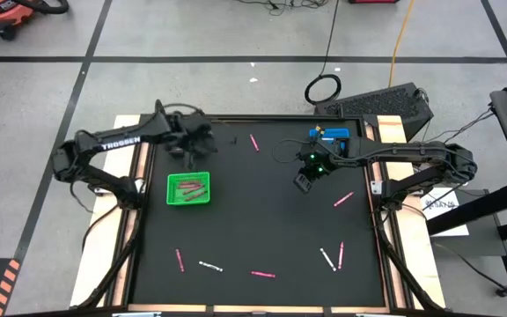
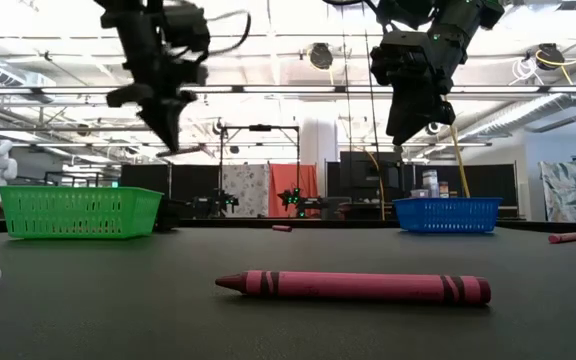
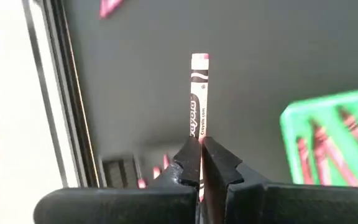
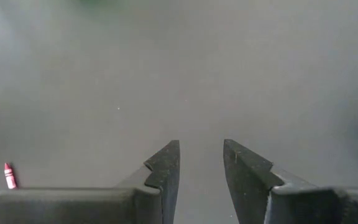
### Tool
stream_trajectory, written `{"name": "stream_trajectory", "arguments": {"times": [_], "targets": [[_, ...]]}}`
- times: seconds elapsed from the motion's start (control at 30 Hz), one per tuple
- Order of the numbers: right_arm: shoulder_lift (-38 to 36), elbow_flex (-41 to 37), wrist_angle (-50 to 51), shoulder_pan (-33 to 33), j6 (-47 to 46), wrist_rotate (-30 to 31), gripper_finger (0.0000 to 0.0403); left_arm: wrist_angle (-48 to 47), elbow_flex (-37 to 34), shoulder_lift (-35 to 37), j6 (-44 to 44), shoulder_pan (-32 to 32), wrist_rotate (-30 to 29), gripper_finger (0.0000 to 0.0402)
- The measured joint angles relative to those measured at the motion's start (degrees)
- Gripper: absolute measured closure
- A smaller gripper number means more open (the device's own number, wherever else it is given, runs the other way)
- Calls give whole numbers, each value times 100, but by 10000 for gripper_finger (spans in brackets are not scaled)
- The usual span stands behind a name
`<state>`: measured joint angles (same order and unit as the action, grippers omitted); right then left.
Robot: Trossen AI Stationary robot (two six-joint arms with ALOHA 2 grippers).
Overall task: Sort crayons
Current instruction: Put the pink crayon into the black bin
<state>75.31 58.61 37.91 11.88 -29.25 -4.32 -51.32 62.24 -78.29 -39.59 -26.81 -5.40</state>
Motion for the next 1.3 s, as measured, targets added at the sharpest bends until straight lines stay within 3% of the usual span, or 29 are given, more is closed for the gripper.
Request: {"name": "stream_trajectory", "arguments": {"times": [0.27, 0.5, 1.03, 1.3], "targets": [[0, 0, 2, 2, 13, 0, 295, -159, -80, -167, -16, -1436, 57, 399], [0, 0, 5, 0, 15, -15, 295, 188, -352, -441, 31, -2180, 384, 399], [0, 0, 9, 0, 144, -22, 295, 564, -461, -1593, 334, -2749, 330, 398], [0, 0, 11, 0, 145, 10, 295, 595, -449, -1665, 460, -2755, 299, 378]]}}
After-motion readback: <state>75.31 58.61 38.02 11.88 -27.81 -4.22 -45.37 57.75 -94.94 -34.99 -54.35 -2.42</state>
